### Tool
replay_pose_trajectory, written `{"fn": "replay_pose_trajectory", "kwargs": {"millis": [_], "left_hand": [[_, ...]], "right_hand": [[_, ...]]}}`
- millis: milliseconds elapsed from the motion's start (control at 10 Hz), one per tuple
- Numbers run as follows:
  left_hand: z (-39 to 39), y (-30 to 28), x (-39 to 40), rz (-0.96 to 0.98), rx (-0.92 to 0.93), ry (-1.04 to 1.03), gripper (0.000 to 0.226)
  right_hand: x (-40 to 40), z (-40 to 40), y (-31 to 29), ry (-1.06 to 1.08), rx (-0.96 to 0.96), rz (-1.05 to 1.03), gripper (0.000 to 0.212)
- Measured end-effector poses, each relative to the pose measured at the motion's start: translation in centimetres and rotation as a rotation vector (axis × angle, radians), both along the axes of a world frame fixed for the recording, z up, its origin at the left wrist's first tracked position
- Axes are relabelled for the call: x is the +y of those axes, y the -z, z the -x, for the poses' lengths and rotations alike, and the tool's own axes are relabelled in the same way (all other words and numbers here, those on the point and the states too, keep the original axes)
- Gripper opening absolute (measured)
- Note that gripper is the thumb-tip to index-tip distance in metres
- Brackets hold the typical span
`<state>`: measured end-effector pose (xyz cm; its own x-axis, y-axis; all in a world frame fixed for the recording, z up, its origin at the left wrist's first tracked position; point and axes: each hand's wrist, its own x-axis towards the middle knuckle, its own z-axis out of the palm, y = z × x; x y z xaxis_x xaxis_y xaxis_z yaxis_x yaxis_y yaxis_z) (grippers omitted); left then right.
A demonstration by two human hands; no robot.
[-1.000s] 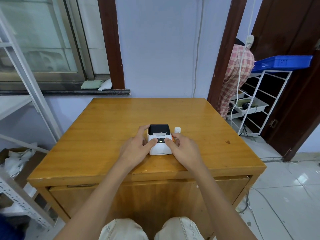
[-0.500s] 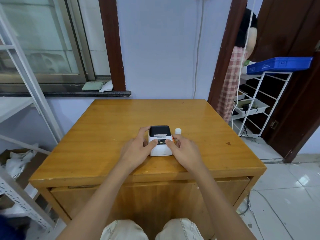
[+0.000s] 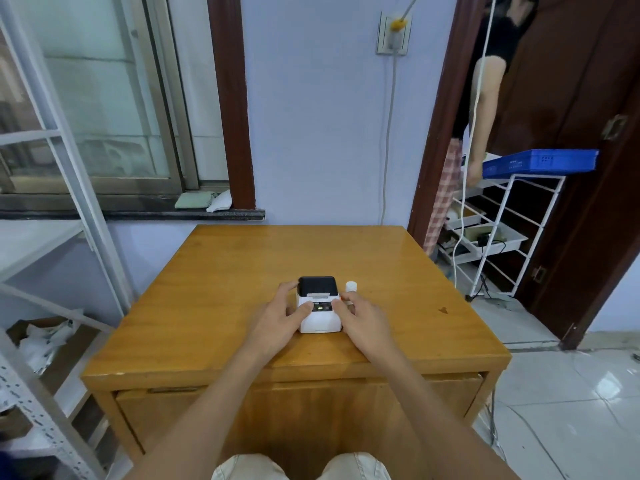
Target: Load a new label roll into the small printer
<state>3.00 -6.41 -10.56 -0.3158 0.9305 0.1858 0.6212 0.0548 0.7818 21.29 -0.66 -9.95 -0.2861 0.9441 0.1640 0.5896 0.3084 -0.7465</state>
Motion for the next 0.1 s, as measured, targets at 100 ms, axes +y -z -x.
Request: {"fn": "replay_pose_trajectory", "kwargs": {"millis": [100], "left_hand": [[0.25, -0.49, -0.45, 0.020, -0.166, -0.018, 0.052]], "right_hand": [[0.06, -0.75, -1.35, -0.069, 0.061, 0.174, 0.045]]}}
